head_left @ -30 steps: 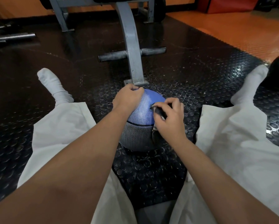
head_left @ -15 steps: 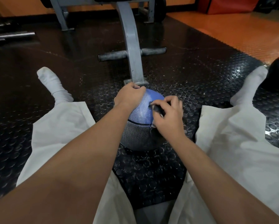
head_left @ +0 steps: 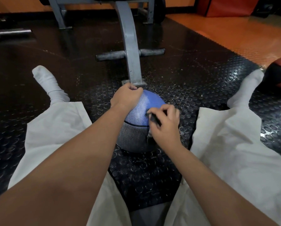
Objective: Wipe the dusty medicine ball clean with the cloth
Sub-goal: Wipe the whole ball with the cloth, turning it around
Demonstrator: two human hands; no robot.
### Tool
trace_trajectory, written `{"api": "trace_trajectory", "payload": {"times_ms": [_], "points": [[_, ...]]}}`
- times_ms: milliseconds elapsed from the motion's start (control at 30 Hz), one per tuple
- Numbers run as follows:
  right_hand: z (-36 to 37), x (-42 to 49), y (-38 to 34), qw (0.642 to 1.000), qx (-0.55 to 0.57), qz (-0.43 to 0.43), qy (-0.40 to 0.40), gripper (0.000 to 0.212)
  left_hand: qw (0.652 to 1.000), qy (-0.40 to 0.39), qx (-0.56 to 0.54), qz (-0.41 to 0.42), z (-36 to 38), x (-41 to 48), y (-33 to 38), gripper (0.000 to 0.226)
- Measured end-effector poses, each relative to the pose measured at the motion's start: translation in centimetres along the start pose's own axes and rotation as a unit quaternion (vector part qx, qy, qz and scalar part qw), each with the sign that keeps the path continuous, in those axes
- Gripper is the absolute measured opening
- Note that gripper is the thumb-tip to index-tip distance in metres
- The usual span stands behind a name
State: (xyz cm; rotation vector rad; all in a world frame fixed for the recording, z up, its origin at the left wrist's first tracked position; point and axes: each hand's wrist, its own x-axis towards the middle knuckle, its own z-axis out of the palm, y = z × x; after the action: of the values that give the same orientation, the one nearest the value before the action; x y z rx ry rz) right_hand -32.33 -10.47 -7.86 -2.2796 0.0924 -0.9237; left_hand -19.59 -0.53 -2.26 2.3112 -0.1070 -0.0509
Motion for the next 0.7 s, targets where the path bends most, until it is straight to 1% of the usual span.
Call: {"api": "trace_trajectory", "payload": {"times_ms": [100,167,200,300,367,433,500,567,600,633,700], "points": [[0.0,-2.5,0.4,0.993,-0.008,-0.113,-0.026,0.022,1.0,-0.005,-0.003,0.005,-0.1,-0.1,-0.2,0.017],[-0.1,-1.6,0.5,0.99,-0.014,-0.136,-0.022,0.02,1.0,-0.004,-0.012,0.011,-0.3,-0.3,-0.4,0.016],[-0.1,-0.7,0.3,0.993,-0.011,-0.119,-0.015,0.019,1.0,-0.003,-0.015,0.011,-0.4,-0.4,-0.4,0.016],[0.3,1.4,-0.6,1.0,0.011,-0.007,0.012,0.027,1.0,0.008,-0.022,0.001,-0.4,-0.6,-0.5,0.018],[0.6,1.0,-0.9,0.999,0.009,0.024,0.024,0.03,1.0,0.014,-0.022,-0.004,-0.3,-0.7,-0.4,0.018],[0.8,-0.8,-0.9,1.0,-0.003,0.006,0.027,0.024,1.0,0.013,-0.018,-0.003,-0.2,-0.7,-0.4,0.017],[0.6,-2.5,-0.5,0.999,-0.013,-0.05,0.006,0.021,1.0,0.007,-0.016,-0.001,-0.3,-0.7,-0.4,0.016],[0.2,-1.9,0.0,0.996,-0.024,-0.09,-0.012,0.02,1.0,0.006,-0.018,0.002,-0.3,-0.7,-0.4,0.015],[0.0,-1.0,0.2,0.996,-0.029,-0.088,-0.011,0.018,1.0,0.006,-0.018,0.003,-0.3,-0.7,-0.4,0.015],[-0.1,0.1,0.3,0.997,-0.031,-0.065,-0.005,0.019,1.0,0.009,-0.017,0.005,-0.3,-0.8,-0.5,0.015],[-0.3,2.5,0.5,0.999,-0.034,0.001,0.007,0.024,1.0,0.016,-0.018,0.006,-0.3,-0.8,-0.4,0.016]]}}
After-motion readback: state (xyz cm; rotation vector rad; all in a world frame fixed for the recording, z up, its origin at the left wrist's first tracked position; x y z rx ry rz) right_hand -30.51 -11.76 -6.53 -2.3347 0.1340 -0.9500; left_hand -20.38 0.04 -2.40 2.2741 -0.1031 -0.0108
